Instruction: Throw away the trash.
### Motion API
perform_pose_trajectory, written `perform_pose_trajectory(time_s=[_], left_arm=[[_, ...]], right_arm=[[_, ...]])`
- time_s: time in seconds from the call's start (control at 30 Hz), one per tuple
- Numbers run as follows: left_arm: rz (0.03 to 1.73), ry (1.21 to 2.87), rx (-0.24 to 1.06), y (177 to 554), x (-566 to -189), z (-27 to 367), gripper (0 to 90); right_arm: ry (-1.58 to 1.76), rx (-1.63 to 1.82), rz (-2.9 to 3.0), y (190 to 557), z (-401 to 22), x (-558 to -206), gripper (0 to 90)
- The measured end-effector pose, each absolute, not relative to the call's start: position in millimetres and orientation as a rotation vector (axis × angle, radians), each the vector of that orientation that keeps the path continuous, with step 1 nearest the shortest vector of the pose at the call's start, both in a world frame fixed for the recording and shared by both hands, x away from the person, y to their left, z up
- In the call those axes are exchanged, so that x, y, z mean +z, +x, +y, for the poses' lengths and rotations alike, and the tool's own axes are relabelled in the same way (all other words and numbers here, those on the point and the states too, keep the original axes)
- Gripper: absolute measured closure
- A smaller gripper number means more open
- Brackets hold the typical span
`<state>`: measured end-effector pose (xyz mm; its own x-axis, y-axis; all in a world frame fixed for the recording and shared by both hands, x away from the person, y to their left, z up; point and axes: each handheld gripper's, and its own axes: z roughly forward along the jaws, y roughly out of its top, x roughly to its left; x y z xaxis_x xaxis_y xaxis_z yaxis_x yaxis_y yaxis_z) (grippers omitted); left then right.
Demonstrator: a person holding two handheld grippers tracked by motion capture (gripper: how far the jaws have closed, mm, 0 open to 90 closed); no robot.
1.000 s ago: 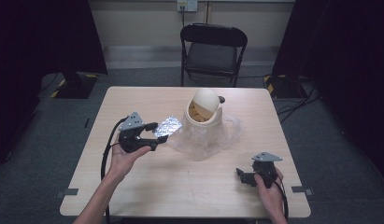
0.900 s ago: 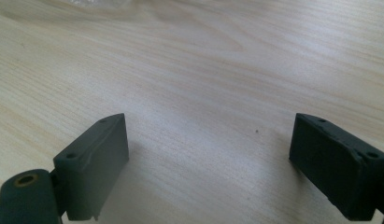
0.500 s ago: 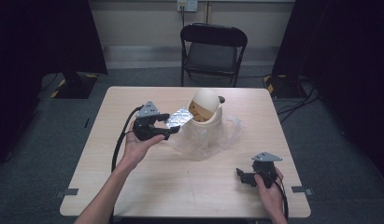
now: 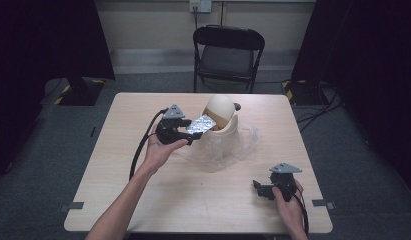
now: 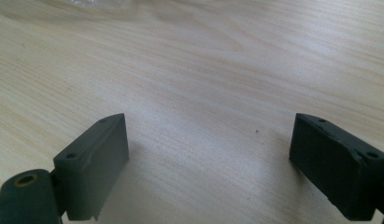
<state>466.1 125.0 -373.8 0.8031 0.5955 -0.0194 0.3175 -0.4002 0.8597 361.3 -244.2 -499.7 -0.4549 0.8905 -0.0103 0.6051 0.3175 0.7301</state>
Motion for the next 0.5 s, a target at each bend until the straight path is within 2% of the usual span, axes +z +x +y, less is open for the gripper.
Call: perform_pose_trajectory(time_s=[0.5], left_arm=[[0.684, 2.016, 0.364, 476.8, -366.3, 111.8, 34.2]], right_arm=[[1.326, 0.936, 2.177, 361.3, -244.3, -499.7, 10.7]])
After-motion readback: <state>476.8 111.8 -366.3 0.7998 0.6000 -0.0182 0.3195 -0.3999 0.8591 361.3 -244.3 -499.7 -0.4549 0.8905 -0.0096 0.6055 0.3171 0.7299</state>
